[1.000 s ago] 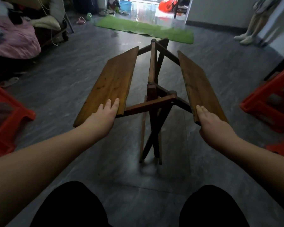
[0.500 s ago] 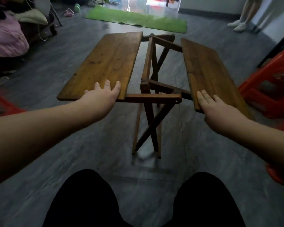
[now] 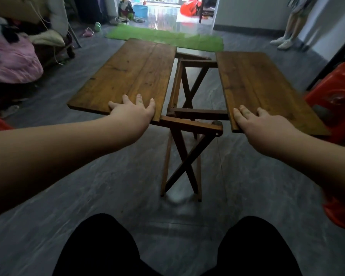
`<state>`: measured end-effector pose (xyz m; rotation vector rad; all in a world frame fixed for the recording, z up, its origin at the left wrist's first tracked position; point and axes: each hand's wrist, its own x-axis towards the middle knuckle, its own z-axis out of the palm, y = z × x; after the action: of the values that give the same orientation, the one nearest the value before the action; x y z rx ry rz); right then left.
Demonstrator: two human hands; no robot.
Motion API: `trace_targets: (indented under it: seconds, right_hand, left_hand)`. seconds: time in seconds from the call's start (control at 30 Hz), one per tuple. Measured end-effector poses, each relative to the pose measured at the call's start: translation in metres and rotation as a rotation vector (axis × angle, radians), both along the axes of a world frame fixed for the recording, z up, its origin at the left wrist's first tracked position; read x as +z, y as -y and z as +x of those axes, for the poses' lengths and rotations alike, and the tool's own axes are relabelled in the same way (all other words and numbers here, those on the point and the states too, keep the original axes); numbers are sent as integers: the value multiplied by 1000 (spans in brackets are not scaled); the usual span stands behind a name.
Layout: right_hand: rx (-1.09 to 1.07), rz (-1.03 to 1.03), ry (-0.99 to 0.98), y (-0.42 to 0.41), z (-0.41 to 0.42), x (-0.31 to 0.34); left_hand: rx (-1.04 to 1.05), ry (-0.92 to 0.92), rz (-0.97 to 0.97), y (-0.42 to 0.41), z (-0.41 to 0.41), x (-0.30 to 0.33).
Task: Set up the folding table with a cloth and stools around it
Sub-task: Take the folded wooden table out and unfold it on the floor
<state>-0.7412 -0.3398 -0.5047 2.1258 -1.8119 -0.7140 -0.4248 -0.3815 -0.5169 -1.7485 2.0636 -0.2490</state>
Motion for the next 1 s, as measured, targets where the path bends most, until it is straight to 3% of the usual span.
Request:
trace_targets:
  seconds: [0.43,1.0]
  right_hand:
    - [27,-23,-22,-11,20,12]
    - [-7,53,49,-30,13,-38]
  left_hand:
    - [-25,45,23,-5,-36,4]
    - [-65,29,46,-22,-39,-43]
